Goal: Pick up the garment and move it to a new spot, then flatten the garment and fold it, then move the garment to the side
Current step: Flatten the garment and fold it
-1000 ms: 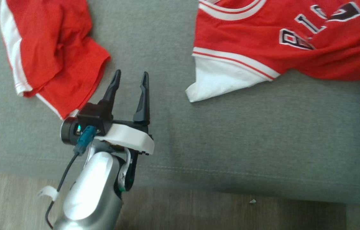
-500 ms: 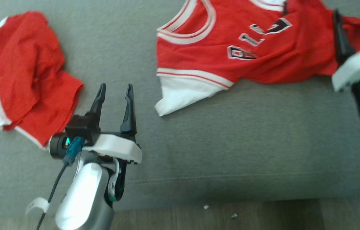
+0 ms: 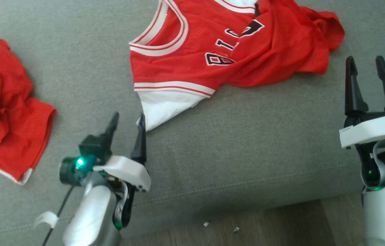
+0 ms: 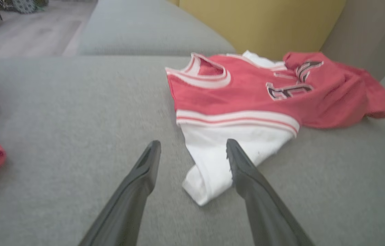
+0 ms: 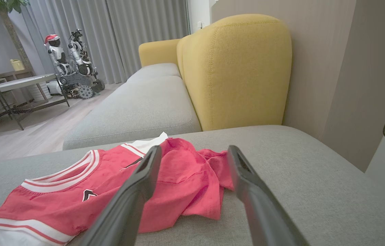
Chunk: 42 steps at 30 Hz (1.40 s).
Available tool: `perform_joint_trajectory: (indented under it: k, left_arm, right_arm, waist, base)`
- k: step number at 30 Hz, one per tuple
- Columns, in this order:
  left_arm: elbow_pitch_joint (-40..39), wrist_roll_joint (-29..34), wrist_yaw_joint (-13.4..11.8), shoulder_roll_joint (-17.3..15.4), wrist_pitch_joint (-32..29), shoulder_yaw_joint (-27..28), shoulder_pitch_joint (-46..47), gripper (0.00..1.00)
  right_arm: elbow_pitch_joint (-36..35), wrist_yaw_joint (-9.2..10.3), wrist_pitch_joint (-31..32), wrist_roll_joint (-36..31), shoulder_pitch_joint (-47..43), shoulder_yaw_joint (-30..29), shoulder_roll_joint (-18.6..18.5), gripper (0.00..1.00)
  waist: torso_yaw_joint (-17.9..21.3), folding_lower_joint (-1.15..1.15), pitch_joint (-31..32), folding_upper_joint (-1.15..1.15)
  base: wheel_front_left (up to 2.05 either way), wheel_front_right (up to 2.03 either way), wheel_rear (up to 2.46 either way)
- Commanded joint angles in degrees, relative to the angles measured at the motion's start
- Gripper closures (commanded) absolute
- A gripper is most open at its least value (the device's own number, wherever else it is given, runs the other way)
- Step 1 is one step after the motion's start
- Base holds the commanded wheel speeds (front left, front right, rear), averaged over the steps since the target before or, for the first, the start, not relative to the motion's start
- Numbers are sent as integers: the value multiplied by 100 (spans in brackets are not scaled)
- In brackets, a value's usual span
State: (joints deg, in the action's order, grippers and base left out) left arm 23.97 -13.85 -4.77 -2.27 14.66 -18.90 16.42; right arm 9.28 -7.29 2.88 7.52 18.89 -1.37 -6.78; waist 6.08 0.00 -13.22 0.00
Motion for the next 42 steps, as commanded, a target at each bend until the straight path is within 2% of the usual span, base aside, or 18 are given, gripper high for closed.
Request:
perform_joint_trajectory:
  k: [1, 5, 10, 15, 22, 27, 28, 29, 32, 36, 42]
  left_arm:
    - [63, 48, 46, -62, 34, 90, 188, 0]
    - [699, 230, 165, -98, 34, -75, 395, 0]
    - [992, 398, 282, -122, 34, -216, 607, 0]
    - [1108, 715, 206, -205, 34, -357, 778, 0]
    - [1452, 779, 125, -213, 34, -362, 896, 0]
    - [1595, 748, 217, -204, 34, -396, 960, 0]
    - [1619, 735, 239, -201, 34, -401, 968, 27]
    - [1634, 713, 264, -196, 34, -401, 977, 100]
    - [1546, 551, 361, -164, 34, -339, 998, 100]
    - [975, 124, 463, -111, 34, -34, 941, 100]
    - [12, -183, 432, -78, 34, 414, 728, 100]
  right_arm:
    - [-283, -20, -15, 56, 57, 98, 50, 0]
    - [-370, -20, -2, 60, 64, 90, 111, 0]
    - [-384, -20, -13, 67, 61, 76, 155, 0]
    - [-342, -20, -41, 71, 67, 42, 206, 0]
    - [-275, -20, -97, 66, 98, 7, 254, 0]
    - [-245, -20, -126, 63, 112, -8, 274, 0]
    - [-238, -20, -130, 64, 115, -15, 275, 0]
    - [-230, -20, -132, 64, 118, -26, 274, 0]
    - [-204, -20, -111, 69, 160, -73, 243, 0]
    - [-140, -20, -5, 148, 315, -72, 108, 0]
    - [263, -20, 413, 295, 820, 43, -307, 0]
  waist:
    - [60, 0, -32, 0]
    - [141, 0, -100, 0]
    - [194, 0, -157, 0]
    - [279, 0, -198, 0]
    - [392, 0, -210, 0]
    - [418, 0, -216, 0]
    - [416, 0, -216, 0]
    - [410, 0, -217, 0]
    - [367, 0, -226, 0]
    - [246, 0, -263, 0]
    - [-8, 0, -312, 0]
  base:
    - [0, 0, 0]
    - [0, 0, 0]
    - [0, 0, 0]
    - [0, 0, 0]
    - [0, 0, 0]
    - [0, 0, 0]
    - [0, 0, 0]
    - [0, 0, 0]
    - [0, 0, 0]
    - [0, 0, 0]
    - [0, 0, 0]
